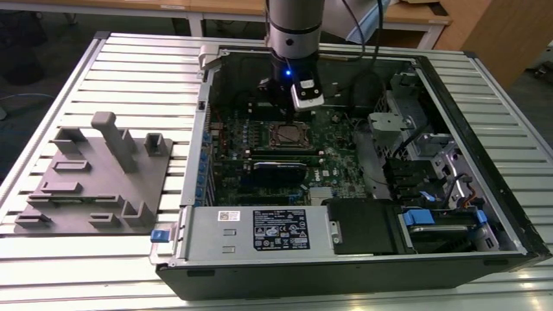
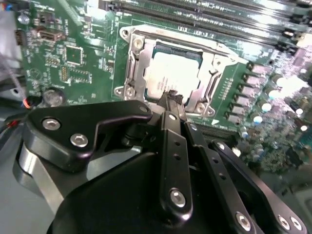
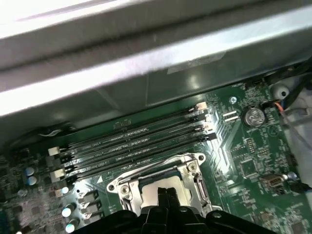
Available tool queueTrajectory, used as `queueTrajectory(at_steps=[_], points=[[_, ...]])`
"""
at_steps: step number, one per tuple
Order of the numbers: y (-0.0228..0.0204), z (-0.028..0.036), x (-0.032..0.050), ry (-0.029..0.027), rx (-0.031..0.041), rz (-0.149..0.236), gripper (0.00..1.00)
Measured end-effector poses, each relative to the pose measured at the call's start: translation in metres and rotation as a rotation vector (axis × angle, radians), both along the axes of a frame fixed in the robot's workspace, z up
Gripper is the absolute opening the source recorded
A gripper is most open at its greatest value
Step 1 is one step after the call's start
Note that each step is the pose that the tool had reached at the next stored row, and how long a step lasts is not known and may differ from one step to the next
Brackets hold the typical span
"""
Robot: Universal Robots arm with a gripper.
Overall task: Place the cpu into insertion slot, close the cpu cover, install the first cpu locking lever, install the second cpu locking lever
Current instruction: 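Install the first cpu locking lever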
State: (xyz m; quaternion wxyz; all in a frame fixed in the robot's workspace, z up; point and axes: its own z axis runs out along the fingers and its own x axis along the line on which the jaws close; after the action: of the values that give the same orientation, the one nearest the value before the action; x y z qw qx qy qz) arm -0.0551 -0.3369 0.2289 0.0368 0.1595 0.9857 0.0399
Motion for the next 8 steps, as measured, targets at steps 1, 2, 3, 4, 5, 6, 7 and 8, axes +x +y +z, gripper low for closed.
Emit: queueTrajectory(at_steps=[1,2,3,4,5,6,7,8], points=[[0.0000,0.0022,0.0000,0.0000,0.0001,0.000,0.10],[0.0000,0.0031,0.0000,0.0000,0.0000,0.000,0.10],[0.0000,0.0031,0.0000,-0.0001,0.0002,0.000,0.10],[-0.0004,0.0032,0.0001,0.0000,0.0002,0.000,0.10],[-0.0014,0.0032,0.0002,0.0000,0.0001,0.000,0.10],[-0.0028,0.0032,0.0003,-0.0001,0.0002,0.000,0.10],[-0.0043,0.0032,0.0004,-0.0001,0.0001,0.000,0.10],[-0.0058,0.0032,0.0005,0.0000,0.0001,0.000,0.10]])
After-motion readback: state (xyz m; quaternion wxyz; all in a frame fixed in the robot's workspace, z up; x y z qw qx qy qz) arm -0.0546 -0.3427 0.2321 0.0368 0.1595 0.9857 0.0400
